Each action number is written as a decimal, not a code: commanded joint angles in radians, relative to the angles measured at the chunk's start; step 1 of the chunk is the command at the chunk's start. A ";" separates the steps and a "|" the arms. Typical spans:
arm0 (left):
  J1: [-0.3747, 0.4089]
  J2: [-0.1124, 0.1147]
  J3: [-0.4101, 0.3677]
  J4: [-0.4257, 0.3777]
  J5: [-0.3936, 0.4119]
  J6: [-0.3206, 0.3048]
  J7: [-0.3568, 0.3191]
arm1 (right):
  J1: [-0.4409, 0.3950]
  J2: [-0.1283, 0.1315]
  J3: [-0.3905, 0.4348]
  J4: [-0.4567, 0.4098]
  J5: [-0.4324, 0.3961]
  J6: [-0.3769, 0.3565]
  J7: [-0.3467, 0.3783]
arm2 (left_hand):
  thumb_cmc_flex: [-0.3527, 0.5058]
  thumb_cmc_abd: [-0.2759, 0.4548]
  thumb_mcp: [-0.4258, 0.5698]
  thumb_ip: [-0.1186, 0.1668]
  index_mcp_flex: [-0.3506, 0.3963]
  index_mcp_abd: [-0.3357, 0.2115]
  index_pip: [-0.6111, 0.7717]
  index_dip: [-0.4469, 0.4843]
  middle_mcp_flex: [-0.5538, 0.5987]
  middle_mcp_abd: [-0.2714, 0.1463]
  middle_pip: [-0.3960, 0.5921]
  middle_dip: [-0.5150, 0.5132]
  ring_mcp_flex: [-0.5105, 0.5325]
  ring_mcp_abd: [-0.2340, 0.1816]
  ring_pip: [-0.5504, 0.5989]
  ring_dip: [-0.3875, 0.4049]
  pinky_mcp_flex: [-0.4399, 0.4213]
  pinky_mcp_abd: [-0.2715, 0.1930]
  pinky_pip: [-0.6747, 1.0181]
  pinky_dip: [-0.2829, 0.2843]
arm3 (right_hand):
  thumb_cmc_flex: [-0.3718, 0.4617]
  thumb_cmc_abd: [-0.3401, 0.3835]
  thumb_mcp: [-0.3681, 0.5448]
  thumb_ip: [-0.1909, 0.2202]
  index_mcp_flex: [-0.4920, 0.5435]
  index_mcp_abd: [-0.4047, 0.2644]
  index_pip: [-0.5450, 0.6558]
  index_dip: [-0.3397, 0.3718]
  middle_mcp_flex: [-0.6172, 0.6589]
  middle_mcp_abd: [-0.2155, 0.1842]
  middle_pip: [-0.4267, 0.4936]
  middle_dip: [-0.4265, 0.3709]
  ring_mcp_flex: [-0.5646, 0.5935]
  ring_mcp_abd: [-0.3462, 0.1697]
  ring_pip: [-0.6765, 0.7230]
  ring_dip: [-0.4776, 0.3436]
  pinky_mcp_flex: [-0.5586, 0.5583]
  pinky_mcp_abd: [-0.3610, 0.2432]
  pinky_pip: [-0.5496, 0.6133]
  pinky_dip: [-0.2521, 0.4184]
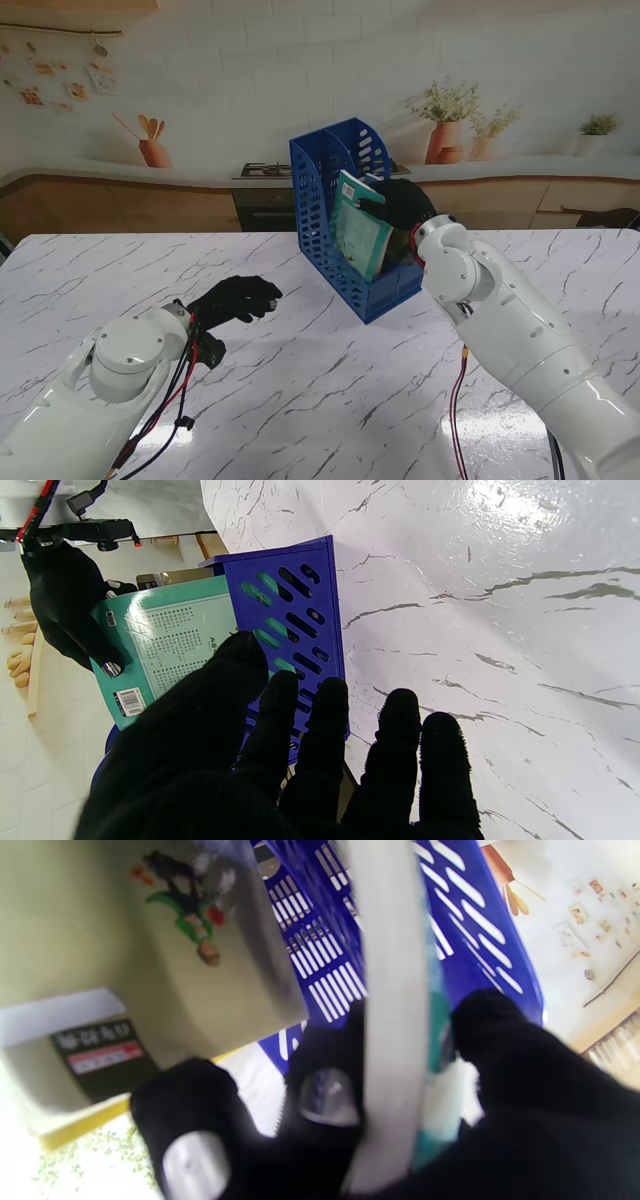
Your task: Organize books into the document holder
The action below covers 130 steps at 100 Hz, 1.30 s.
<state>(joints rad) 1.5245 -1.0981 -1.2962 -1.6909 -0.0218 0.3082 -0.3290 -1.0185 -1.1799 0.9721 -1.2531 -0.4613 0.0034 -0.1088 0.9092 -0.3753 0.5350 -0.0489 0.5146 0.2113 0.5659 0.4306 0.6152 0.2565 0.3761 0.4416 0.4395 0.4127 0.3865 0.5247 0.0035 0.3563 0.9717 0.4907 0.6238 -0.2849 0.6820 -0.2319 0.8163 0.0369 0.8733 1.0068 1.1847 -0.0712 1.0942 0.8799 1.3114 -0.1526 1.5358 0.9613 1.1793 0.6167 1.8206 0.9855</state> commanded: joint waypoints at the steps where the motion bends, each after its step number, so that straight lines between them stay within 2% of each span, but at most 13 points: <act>1: 0.003 -0.003 0.001 0.002 -0.005 -0.019 -0.009 | -0.020 -0.007 -0.012 -0.001 -0.006 -0.012 -0.004 | -0.017 -0.020 0.011 0.013 -0.007 -0.029 0.006 0.006 -0.016 -0.033 0.007 0.010 -0.020 -0.032 -0.008 0.005 -0.011 -0.033 -0.026 -0.010 | 0.090 0.070 0.051 0.023 0.014 -0.094 -0.003 -0.027 0.043 0.027 0.002 -0.023 0.018 -0.172 0.034 0.000 0.052 -0.682 0.273 0.008; 34: 0.007 -0.003 -0.001 -0.002 0.000 -0.020 -0.007 | -0.034 -0.013 -0.033 0.021 -0.041 -0.037 -0.057 | -0.019 -0.019 0.012 0.012 -0.005 -0.027 0.007 0.006 -0.017 -0.032 0.007 0.010 -0.021 -0.033 -0.008 0.005 -0.011 -0.034 -0.028 -0.011 | 0.087 -0.015 0.025 0.051 0.013 -0.113 0.029 -0.176 0.054 0.063 -0.088 -0.123 0.016 -0.091 -0.030 -0.065 0.033 -0.616 0.273 -0.125; 52: 0.008 -0.003 -0.001 -0.003 0.001 -0.019 -0.008 | -0.037 -0.009 -0.043 0.020 -0.109 -0.025 -0.095 | -0.019 -0.019 0.010 0.012 -0.005 -0.027 0.008 0.006 -0.019 -0.029 0.006 0.009 -0.022 -0.033 -0.008 0.005 -0.013 -0.035 -0.030 -0.012 | 0.064 -0.064 0.016 0.069 0.003 -0.171 0.052 -0.260 0.046 0.042 -0.154 -0.164 0.017 -0.072 -0.113 -0.143 0.020 -0.549 0.231 -0.226; 63: 0.006 -0.003 -0.001 0.000 0.000 -0.022 -0.008 | -0.036 -0.010 -0.052 0.026 -0.152 -0.019 -0.138 | -0.018 -0.019 0.010 0.012 -0.003 -0.026 0.009 0.007 -0.019 -0.029 0.006 0.009 -0.021 -0.034 -0.008 0.005 -0.013 -0.036 -0.030 -0.012 | 0.050 -0.126 0.038 0.063 0.013 -0.234 0.044 -0.307 0.026 0.039 -0.214 -0.192 0.016 -0.040 -0.218 -0.214 0.011 -0.512 0.179 -0.285; 72: 0.005 -0.003 0.000 0.002 -0.002 -0.022 -0.008 | -0.036 -0.006 -0.056 0.016 -0.178 -0.008 -0.138 | -0.019 -0.017 0.008 0.012 -0.001 -0.024 0.010 0.007 -0.020 -0.027 0.006 0.009 -0.022 -0.033 -0.008 0.005 -0.015 -0.036 -0.032 -0.013 | 0.046 -0.151 0.038 0.057 0.016 -0.289 0.028 -0.324 -0.021 0.025 -0.279 -0.219 -0.021 -0.003 -0.346 -0.272 -0.036 -0.487 0.123 -0.318; 83: 0.004 -0.003 0.001 0.004 -0.004 -0.024 -0.008 | -0.035 -0.006 -0.064 0.009 -0.189 0.012 -0.138 | -0.019 -0.015 0.007 0.012 0.006 -0.024 0.013 0.008 -0.023 -0.024 0.004 0.008 -0.023 -0.033 -0.009 0.005 -0.016 -0.037 -0.034 -0.014 | 0.046 -0.174 0.032 0.053 0.030 -0.314 0.019 -0.337 -0.084 0.017 -0.309 -0.220 -0.097 0.023 -0.409 -0.277 -0.136 -0.454 0.080 -0.308; 85: 0.004 -0.003 0.001 0.004 -0.004 -0.024 -0.008 | -0.035 -0.005 -0.066 0.006 -0.191 0.017 -0.135 | -0.019 -0.015 0.007 0.013 0.005 -0.023 0.013 0.008 -0.022 -0.024 0.004 0.008 -0.024 -0.033 -0.009 0.005 -0.016 -0.037 -0.034 -0.014 | 0.045 -0.177 0.031 0.051 0.032 -0.321 0.019 -0.345 -0.101 0.017 -0.322 -0.195 -0.117 0.028 -0.429 -0.263 -0.161 -0.443 0.056 -0.274; 96: 0.006 -0.004 -0.001 0.004 -0.007 -0.022 -0.009 | -0.035 -0.001 -0.073 0.000 -0.202 0.028 -0.121 | -0.019 -0.012 0.005 0.013 0.006 -0.021 0.012 0.008 -0.024 -0.022 0.003 0.008 -0.025 -0.033 -0.010 0.005 -0.021 -0.037 -0.039 -0.017 | 0.045 -0.195 0.030 0.048 0.049 -0.312 0.023 -0.355 -0.206 0.038 -0.353 -0.171 -0.217 0.038 -0.476 -0.262 -0.275 -0.426 0.011 -0.245; 101: 0.007 -0.003 -0.002 0.004 -0.007 -0.022 -0.009 | -0.034 -0.001 -0.077 0.002 -0.207 0.032 -0.122 | -0.018 -0.011 0.004 0.013 0.005 -0.022 0.011 0.008 -0.025 -0.022 0.003 0.008 -0.026 -0.034 -0.011 0.005 -0.023 -0.037 -0.042 -0.019 | 0.043 -0.201 0.035 0.044 0.049 -0.307 0.028 -0.362 -0.246 0.043 -0.377 -0.162 -0.263 0.046 -0.506 -0.261 -0.330 -0.408 -0.026 -0.210; 111: 0.008 -0.004 -0.003 0.004 -0.007 -0.021 -0.007 | -0.036 0.001 -0.081 0.000 -0.210 0.034 -0.117 | -0.017 -0.011 0.003 0.013 0.005 -0.018 0.010 0.007 -0.025 -0.022 0.002 0.007 -0.025 -0.034 -0.011 0.005 -0.024 -0.038 -0.046 -0.021 | 0.046 -0.203 0.027 0.043 0.048 -0.305 0.028 -0.370 -0.311 0.056 -0.405 -0.180 -0.338 0.067 -0.568 -0.271 -0.442 -0.362 -0.106 -0.159; 115: 0.008 -0.004 -0.003 0.004 -0.008 -0.021 -0.008 | -0.036 0.001 -0.082 0.000 -0.212 0.035 -0.117 | -0.017 -0.011 0.003 0.013 0.006 -0.018 0.009 0.006 -0.027 -0.021 0.002 0.007 -0.027 -0.033 -0.012 0.004 -0.024 -0.038 -0.047 -0.021 | 0.048 -0.205 0.024 0.043 0.047 -0.303 0.027 -0.374 -0.330 0.060 -0.426 -0.205 -0.360 0.074 -0.593 -0.277 -0.467 -0.352 -0.129 -0.140; 118: 0.008 -0.004 -0.003 0.004 -0.008 -0.021 -0.008 | -0.037 0.001 -0.083 -0.001 -0.214 0.037 -0.117 | -0.017 -0.011 0.003 0.013 0.006 -0.018 0.009 0.006 -0.026 -0.020 0.002 0.007 -0.026 -0.033 -0.011 0.004 -0.024 -0.038 -0.047 -0.021 | 0.048 -0.206 0.020 0.044 0.042 -0.305 0.027 -0.377 -0.343 0.063 -0.427 -0.242 -0.375 0.076 -0.609 -0.276 -0.482 -0.348 -0.156 -0.101; 130: 0.007 -0.004 -0.002 0.005 -0.007 -0.023 -0.008 | -0.038 0.003 -0.084 -0.006 -0.220 0.042 -0.112 | -0.016 -0.011 0.003 0.014 0.009 -0.018 0.010 0.006 -0.027 -0.021 0.002 0.007 -0.029 -0.032 -0.012 0.004 -0.025 -0.038 -0.050 -0.023 | 0.042 -0.216 0.012 0.041 0.002 -0.272 0.014 -0.381 -0.376 0.073 -0.446 -0.258 -0.402 0.080 -0.639 -0.286 -0.516 -0.338 -0.182 -0.092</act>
<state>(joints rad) 1.5280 -1.0983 -1.3002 -1.6889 -0.0239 0.3085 -0.3282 -1.0482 -1.1726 0.8944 -1.2472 -0.6783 0.0412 -0.2231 0.9092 -0.3753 0.5350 -0.0489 0.5143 0.2112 0.5661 0.4306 0.6009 0.2564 0.3761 0.4416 0.4247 0.4112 0.3865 0.5247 -0.0069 0.3482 0.9564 0.4787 0.6357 -0.4928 0.6653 -0.2316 0.8341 -0.1217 0.8753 0.6357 0.8519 -0.0099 0.6629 0.6323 0.9379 -0.0739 0.9116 0.6898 0.6721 0.6609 1.6400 0.8701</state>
